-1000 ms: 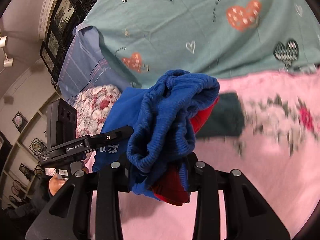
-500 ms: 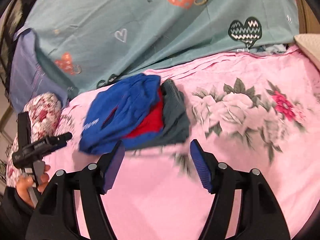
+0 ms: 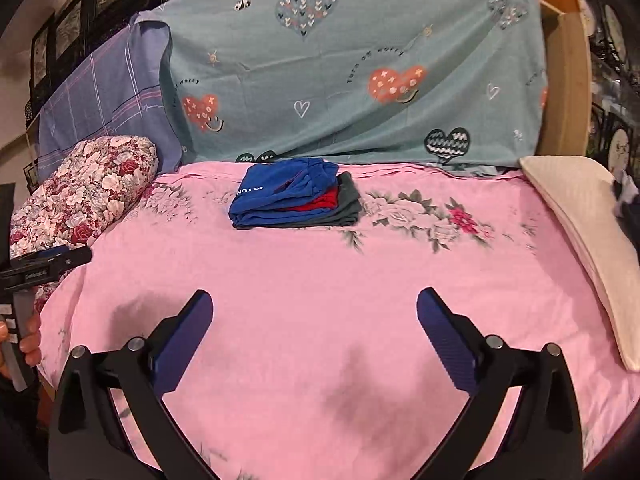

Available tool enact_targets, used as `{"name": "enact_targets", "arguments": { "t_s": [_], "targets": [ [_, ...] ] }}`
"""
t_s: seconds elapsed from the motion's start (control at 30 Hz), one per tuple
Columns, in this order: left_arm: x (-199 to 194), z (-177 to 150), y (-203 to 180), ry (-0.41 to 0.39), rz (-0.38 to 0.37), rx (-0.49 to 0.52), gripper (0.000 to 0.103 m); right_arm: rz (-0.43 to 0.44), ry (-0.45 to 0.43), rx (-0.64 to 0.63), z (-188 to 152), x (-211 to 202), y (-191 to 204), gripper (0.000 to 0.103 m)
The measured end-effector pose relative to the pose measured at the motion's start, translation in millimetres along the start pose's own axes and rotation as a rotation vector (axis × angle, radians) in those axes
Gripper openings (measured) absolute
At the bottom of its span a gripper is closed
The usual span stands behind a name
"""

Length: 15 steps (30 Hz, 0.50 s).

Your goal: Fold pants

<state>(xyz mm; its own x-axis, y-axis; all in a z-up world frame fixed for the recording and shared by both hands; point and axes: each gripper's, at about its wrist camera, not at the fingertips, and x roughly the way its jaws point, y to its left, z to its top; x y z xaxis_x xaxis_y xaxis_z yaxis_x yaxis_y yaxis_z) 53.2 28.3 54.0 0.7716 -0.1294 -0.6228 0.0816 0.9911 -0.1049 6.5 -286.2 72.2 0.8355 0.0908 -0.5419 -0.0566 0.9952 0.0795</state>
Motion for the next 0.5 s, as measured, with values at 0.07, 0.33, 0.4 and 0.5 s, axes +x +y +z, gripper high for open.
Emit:
{"name": "enact_targets", "arguments": {
  "t_s": [0.07,0.33,0.4,0.5],
  "targets": [
    [-14.4,-14.9,3.6,-0.003,-0.006,-0.013,0.101,-0.005,0.003,0.023,-14.0,-13.5,-3.6,0.102],
    [-21.4,-48.3,-0.5,0.040,0.050,0.021,0.101,-0.047,0.019,0.073,-44.2,-34.8,-13.9,0.102],
    [-21.7,-49.7,-2.7,0.040,0.050,0.028,0.101,-0.056,0.023,0.078,-47.6,-36.9,-15.3,0.102],
    [-25.0,-50.5,-8.6,0.031,0.057,0.051,0.101,-0.058,0.030,0.074,-50.2,-38.1,-15.0,0.102]
  ]
}}
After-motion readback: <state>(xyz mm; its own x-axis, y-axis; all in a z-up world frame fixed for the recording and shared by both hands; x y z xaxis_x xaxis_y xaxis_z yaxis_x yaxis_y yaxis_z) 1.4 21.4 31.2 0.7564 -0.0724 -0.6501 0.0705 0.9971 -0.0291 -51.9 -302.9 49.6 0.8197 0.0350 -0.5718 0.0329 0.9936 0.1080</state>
